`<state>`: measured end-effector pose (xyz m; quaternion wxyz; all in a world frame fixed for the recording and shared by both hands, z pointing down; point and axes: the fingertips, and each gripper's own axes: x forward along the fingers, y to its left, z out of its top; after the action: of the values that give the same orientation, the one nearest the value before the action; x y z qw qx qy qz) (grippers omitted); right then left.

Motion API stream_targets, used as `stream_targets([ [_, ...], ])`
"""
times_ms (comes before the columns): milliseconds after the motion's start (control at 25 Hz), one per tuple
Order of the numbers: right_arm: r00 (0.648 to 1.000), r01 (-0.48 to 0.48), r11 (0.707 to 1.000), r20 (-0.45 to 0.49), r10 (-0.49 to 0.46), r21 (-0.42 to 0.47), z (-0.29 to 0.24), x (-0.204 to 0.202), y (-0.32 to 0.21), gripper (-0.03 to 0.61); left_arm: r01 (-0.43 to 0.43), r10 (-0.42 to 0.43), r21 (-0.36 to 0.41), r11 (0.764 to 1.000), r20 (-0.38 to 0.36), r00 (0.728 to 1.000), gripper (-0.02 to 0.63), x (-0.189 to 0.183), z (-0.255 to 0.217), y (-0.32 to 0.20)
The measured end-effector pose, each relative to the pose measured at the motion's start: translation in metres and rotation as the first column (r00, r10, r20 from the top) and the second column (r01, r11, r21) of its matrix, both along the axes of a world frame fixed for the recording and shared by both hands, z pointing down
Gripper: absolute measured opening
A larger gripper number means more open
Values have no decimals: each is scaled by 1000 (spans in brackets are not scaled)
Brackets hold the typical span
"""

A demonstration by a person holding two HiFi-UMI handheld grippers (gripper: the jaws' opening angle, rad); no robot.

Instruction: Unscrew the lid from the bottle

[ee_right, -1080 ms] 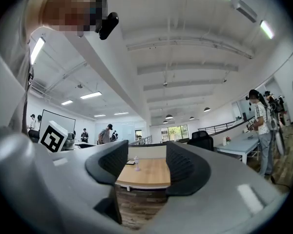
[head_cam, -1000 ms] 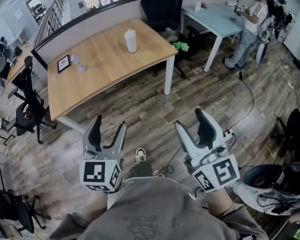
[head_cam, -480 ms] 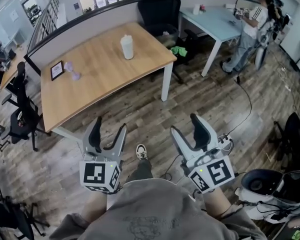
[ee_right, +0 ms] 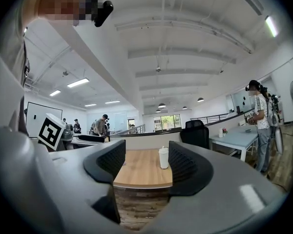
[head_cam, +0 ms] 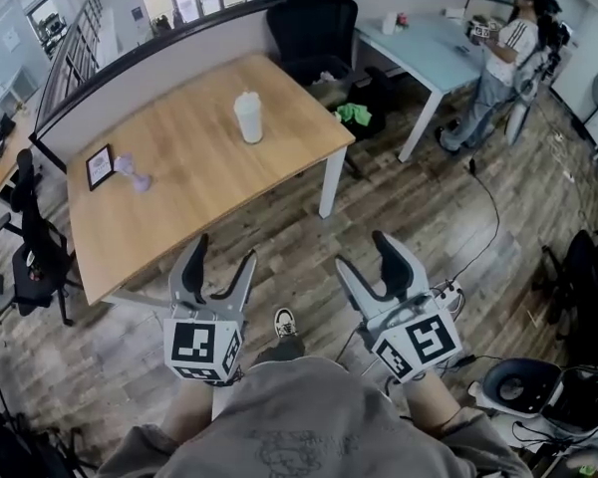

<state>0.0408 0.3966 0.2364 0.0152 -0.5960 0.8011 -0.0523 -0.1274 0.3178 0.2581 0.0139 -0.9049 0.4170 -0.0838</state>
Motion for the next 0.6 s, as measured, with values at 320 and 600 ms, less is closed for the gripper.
stream_targets([
  [320, 1000, 17, 998, -21, -18, -58, 17, -5, -114, 262, -13, 13, -9, 1000, 2, 1000, 314, -1, 4, -109],
  [600, 998, 54, 995, -31, -56, -83, 30, -24, -191, 262, -7, 7, -34, 999, -13, 1000, 314, -11, 11, -179],
])
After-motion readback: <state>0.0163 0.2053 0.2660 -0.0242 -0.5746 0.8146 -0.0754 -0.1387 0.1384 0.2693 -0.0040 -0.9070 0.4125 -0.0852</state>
